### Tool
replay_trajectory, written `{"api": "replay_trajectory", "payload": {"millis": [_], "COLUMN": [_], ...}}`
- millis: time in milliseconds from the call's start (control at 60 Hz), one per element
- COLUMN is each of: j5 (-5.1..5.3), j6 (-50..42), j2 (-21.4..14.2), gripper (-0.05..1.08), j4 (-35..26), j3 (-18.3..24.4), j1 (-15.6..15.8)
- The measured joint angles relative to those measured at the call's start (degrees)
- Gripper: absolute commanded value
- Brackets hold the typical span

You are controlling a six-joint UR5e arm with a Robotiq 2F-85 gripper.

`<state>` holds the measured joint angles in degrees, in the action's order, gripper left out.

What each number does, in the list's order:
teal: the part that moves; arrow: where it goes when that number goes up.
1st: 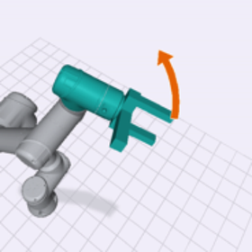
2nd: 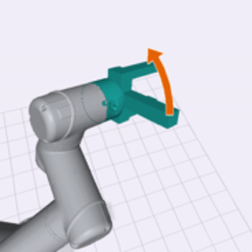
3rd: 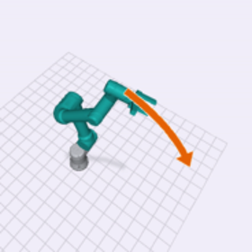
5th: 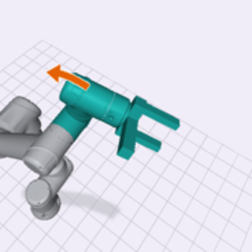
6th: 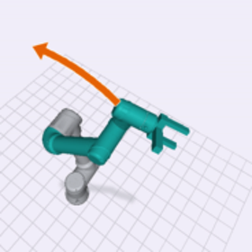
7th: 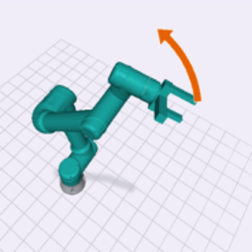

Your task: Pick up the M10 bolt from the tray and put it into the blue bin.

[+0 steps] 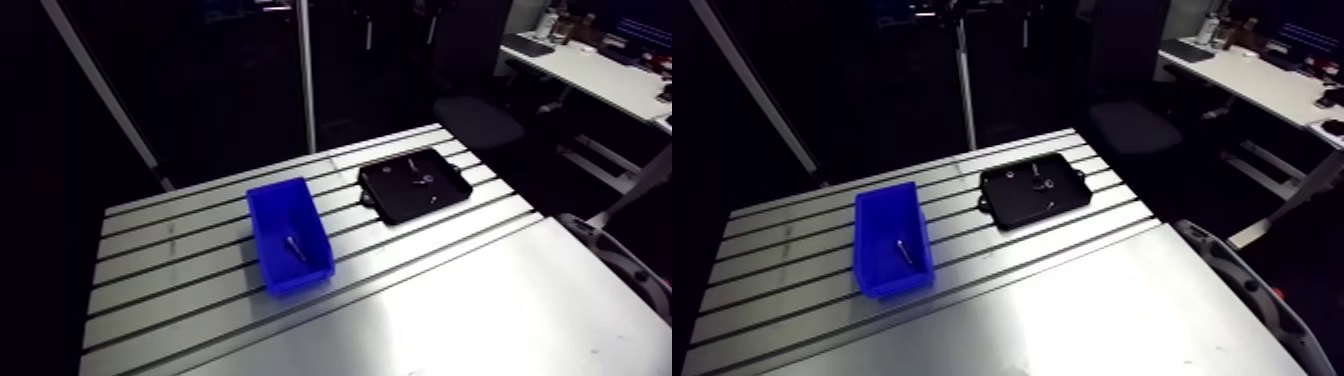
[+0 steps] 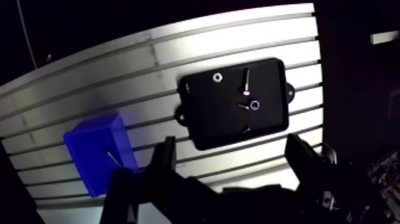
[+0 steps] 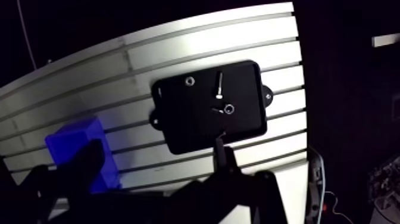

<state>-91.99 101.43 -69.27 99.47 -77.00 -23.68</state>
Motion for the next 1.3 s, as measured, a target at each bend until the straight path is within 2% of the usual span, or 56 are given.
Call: {"api": "replay_trajectory", "payload": {"millis": [167, 317, 533, 783, 917, 950, 1050, 1100, 1233, 1300], "j5": [1.16, 1.74, 1.96, 1.60, 1.40, 1.38, 1.32, 1.29, 1.26, 1.23], "j6": [0.26, 0.30, 0.33, 0.05, -0.23, -0.32, -0.60, -0.69, -0.82, -0.82], "j2": [1.27, 2.75, 4.99, 7.66, 9.00, 9.27, 10.19, 10.50, 11.24, 11.53], "gripper": [0.01, 0.01, 0.01, 0.01, 0.12, 0.22, 0.29, 0.38, 0.42, 0.49], "j4": [3.16, 5.10, 8.61, 10.65, 11.00, 11.04, 11.43, 11.86, 13.36, 14.08], "j3": [-1.53, -2.40, -4.37, -5.43, -5.56, -5.61, -5.87, -6.09, -6.93, -7.50], "j1": [-2.10, -2.98, -3.61, -4.13, -4.42, -4.46, -4.56, -4.57, -4.69, -4.79]}}
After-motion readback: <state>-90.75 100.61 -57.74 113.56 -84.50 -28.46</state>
